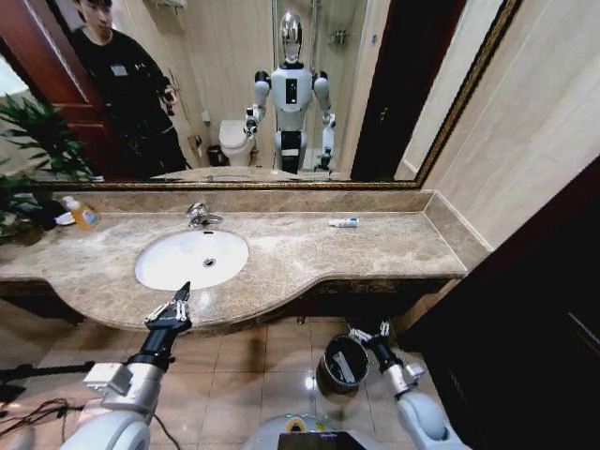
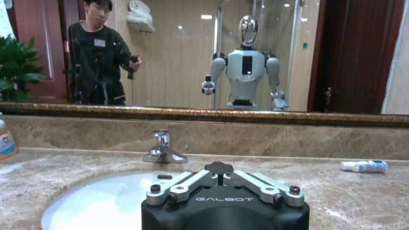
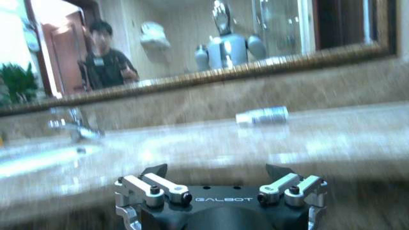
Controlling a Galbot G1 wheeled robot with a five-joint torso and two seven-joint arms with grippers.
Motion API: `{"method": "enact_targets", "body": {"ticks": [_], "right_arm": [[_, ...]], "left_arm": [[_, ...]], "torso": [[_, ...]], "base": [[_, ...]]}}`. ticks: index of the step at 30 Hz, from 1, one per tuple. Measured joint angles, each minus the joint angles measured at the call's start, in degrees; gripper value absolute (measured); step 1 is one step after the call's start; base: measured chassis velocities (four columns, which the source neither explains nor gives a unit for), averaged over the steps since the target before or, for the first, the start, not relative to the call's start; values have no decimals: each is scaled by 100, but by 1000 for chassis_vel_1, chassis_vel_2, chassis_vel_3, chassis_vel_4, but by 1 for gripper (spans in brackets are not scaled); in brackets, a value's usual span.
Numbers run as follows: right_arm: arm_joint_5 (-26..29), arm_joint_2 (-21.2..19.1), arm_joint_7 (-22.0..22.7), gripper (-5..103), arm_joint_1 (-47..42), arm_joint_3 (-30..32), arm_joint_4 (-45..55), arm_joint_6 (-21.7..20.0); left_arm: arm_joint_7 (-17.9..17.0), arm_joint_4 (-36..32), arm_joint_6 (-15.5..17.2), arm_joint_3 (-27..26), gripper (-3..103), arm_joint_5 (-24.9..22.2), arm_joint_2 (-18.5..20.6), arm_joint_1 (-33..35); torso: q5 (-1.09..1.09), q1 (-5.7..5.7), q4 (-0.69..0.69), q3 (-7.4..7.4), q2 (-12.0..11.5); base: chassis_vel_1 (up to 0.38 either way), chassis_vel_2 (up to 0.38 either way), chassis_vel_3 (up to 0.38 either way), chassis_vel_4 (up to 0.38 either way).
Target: Pick up the trash from the sink and place it in the trash bin.
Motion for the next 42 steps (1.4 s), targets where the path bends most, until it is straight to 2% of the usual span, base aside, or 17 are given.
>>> {"method": "enact_targets", "body": {"ticks": [1, 4, 5, 8, 11, 14, 19, 22, 25, 26, 27, 28, 30, 33, 36, 38, 42], "right_arm": [[0, 0, 0, 100, 0, 0, 0, 0], [-1, -34, 16, 100, 488, 26, 169, -499], [-1, -34, 16, 100, 488, 26, 169, -499], [-27, -220, -37, 100, 1106, -2, 37, -967], [-32, -315, -77, 100, 1423, -43, -119, -1119], [-33, -493, -244, 100, 2174, -174, -610, -1409], [-27, -645, -496, 100, 2872, -352, -1134, -1704], [-13, -806, -819, 100, 3735, -639, -1989, -1947], [-10, -839, -909, 100, 4025, -741, -2246, -2009], [-9, -869, -1030, 100, 4342, -845, -2526, -2057], [-21, -895, -1338, 100, 4849, -992, -2975, -2111], [-21, -895, -1338, 100, 4849, -992, -2975, -2111], [-106, -898, -1752, 100, 5346, -1102, -3433, -2270], [-183, -877, -2019, 100, 5854, -1316, -3974, -2337], [-320, -829, -2241, 100, 6308, -1530, -4485, -2339], [-589, -739, -2536, 100, 6940, -1774, -5156, -2247], [-829, -602, -2818, 100, 7469, -1865, -5785, -2143]], "left_arm": [[0, 0, 0, 0, 0, 0, 0, 0], [0, 0, 0, 0, 0, 0, 0, 0], [0, 0, 0, 0, 0, 0, 0, 0], [0, 0, 0, 0, 0, 0, 0, 0], [-1, 0, 0, 0, 0, 0, 0, 0], [0, 0, 0, 0, 0, 0, 0, 0], [0, 0, 0, 0, 0, 0, 0, 0], [2, 0, 0, 0, 0, 0, 0, 0], [2, 0, 0, 0, 0, 0, 0, 0], [0, 0, 0, 0, 0, 0, 0, 0], [-1, 1, 0, 0, 0, 0, 0, 0], [-1, 1, 0, 0, 0, 0, 0, 0], [0, 0, 0, 0, 0, 0, 0, 0], [2, 0, 0, 0, 0, 0, 0, 0], [-1, 0, 0, 0, 0, 0, 0, 0], [0, 0, 0, 0, 0, 0, 0, 0], [-1, 0, 0, 0, 0, 0, 0, 0]], "torso": [[0, 0, 0, 0, 0], [1, 0, 0, 0, 0], [1, 0, 0, 0, 0], [1, 0, 0, 0, 0], [0, 0, 1, 0, 0], [2, 1, 1, 1, 0], [1, 1, 1, 1, 0], [2, 1, 1, 1, -1], [1, 1, 0, 1, -1], [2, 1, 0, 1, -1], [0, 1, 1, 1, 0], [0, 1, 1, 1, 0], [0, 1, 1, 1, -1], [0, 1, 0, 1, -1], [3, 1, 0, 1, -1], [-1, 1, 1, 1, -1], [0, 1, 1, 1, -1]], "base": [[0, 0, 0, 0], [0, 0, 0, 0], [0, 0, 0, 0], [0, 0, 0, 0], [0, 0, 0, 0], [0, 0, 0, 0], [0, 0, 0, 0], [0, 0, 0, 0], [0, 0, 0, 0], [0, 0, 0, 0], [0, 0, 0, 0], [0, 0, 0, 0], [0, 0, 0, 0], [0, 0, 0, 0], [0, 0, 0, 0], [0, 0, 0, 0], [0, 0, 0, 0]]}}
